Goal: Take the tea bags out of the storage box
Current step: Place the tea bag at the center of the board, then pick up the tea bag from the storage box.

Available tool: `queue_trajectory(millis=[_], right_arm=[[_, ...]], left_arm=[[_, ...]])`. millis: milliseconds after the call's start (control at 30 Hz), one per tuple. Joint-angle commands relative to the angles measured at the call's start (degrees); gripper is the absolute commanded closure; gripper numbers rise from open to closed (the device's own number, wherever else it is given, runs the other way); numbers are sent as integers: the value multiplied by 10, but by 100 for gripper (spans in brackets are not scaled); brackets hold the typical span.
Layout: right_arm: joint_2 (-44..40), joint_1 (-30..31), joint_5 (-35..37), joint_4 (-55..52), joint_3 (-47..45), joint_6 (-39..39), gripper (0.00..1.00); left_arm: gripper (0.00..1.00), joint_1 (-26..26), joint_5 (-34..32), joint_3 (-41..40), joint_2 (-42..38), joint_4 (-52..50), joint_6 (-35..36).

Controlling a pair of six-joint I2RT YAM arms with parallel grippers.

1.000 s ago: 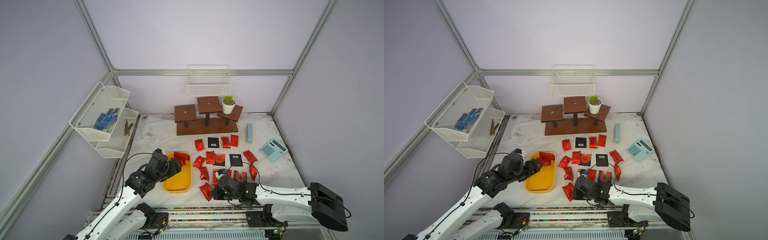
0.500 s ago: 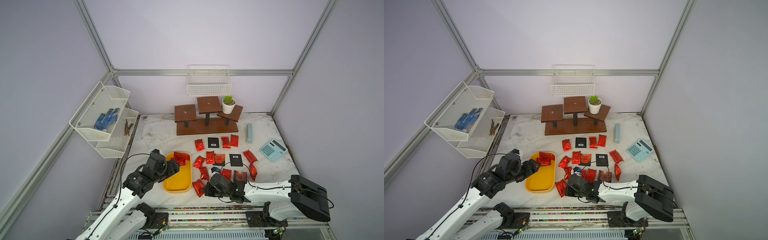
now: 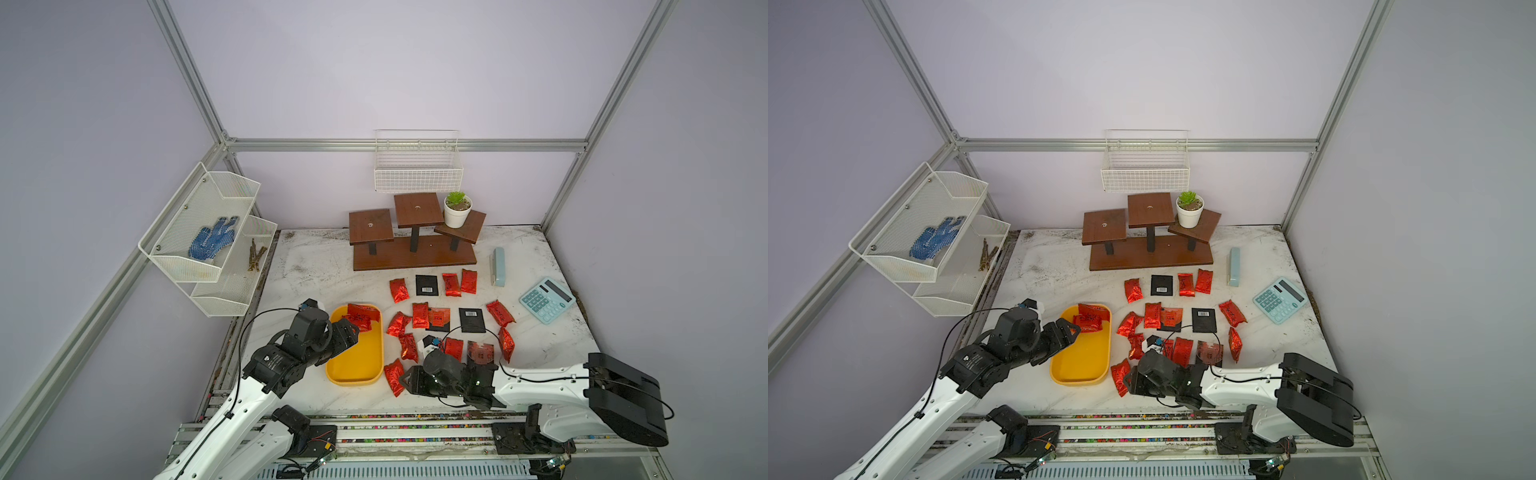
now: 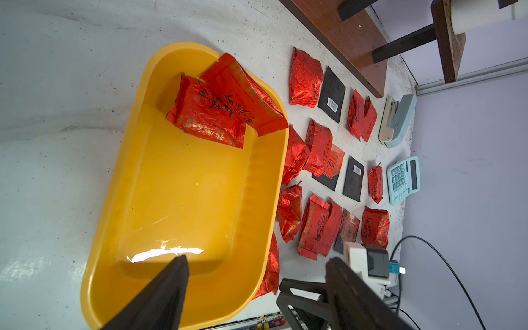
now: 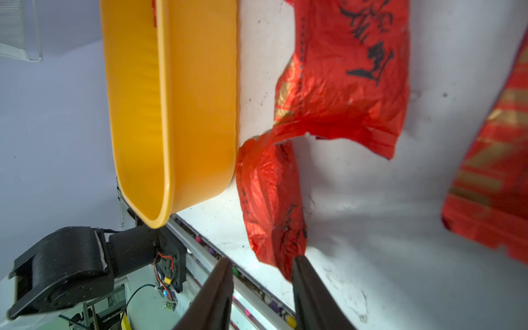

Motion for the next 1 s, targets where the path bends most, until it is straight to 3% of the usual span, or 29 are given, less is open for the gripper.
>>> queue_trajectory(millis=[0, 200, 333, 600, 967], right_arm=[[-58, 5, 23, -76, 4, -40, 59], [-120, 4, 107, -201, 65, -154, 55], [-88, -10, 134, -260, 166, -276, 50], [140, -51, 144, -347, 435, -476, 47], [409, -85, 186, -423, 709, -583, 47]], left_arm=[[21, 12, 5, 19, 0, 4, 24], [21, 57, 39, 37, 37, 6, 56], [21, 110, 85, 35, 58, 21, 76], [22, 217, 185, 15, 96, 40, 88], [22, 234, 199, -21, -3, 26, 58]])
